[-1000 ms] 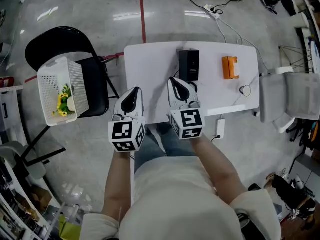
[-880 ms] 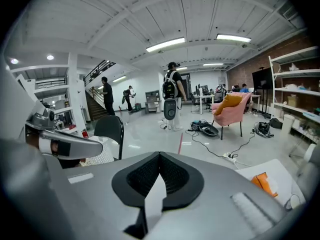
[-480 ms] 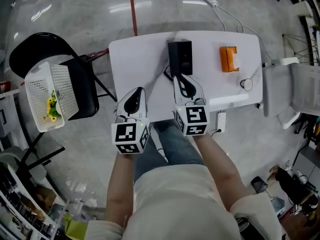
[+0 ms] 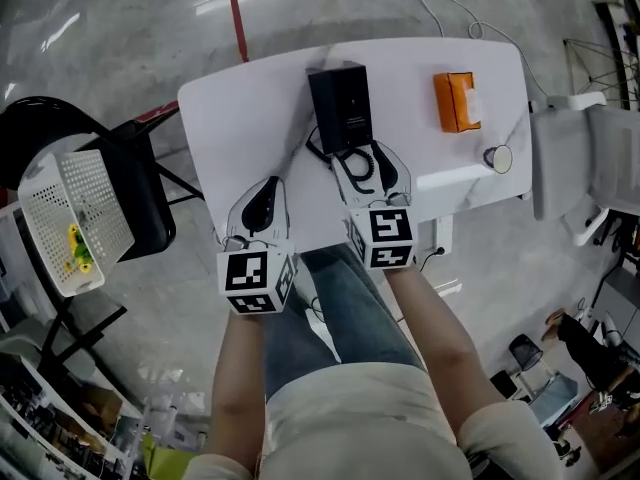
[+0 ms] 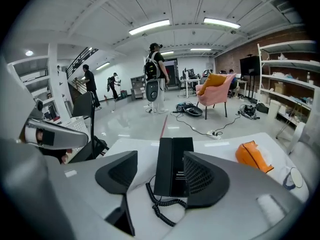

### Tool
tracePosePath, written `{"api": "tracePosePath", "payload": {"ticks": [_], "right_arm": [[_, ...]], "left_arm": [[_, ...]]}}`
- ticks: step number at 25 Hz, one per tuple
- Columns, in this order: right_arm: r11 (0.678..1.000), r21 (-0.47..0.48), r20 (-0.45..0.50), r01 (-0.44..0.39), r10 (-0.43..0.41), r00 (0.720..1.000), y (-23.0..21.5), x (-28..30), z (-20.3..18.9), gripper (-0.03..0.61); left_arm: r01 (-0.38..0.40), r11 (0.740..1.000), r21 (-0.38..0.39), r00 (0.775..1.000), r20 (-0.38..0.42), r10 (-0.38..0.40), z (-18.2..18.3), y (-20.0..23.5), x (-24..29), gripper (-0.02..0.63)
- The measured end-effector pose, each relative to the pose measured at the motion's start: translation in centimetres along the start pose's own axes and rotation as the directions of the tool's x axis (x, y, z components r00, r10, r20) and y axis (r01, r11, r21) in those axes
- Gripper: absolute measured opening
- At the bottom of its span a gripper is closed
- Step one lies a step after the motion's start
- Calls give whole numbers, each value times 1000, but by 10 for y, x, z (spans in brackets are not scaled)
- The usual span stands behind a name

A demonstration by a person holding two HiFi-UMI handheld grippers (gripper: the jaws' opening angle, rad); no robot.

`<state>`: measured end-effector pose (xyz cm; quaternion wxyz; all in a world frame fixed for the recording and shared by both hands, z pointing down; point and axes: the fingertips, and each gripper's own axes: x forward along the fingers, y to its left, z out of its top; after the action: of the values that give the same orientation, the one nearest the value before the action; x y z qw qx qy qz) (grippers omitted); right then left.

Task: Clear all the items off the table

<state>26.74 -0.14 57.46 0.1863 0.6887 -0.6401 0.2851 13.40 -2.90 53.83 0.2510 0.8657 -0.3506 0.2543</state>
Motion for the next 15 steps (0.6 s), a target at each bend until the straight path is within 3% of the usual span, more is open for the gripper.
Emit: {"api": "tracePosePath", "payload": {"ticks": [6, 15], "right_arm": [[1000, -18, -14, 19, -19, 1000, -17, 45, -28, 441], [999, -7, -94, 54, -55, 994, -32, 117, -63, 585]], "left_arm": [[11, 1000, -3, 1000, -11, -11, -16, -5, 27, 9], [2, 1000, -25, 998, -55, -4, -51, 3, 46, 9]]}}
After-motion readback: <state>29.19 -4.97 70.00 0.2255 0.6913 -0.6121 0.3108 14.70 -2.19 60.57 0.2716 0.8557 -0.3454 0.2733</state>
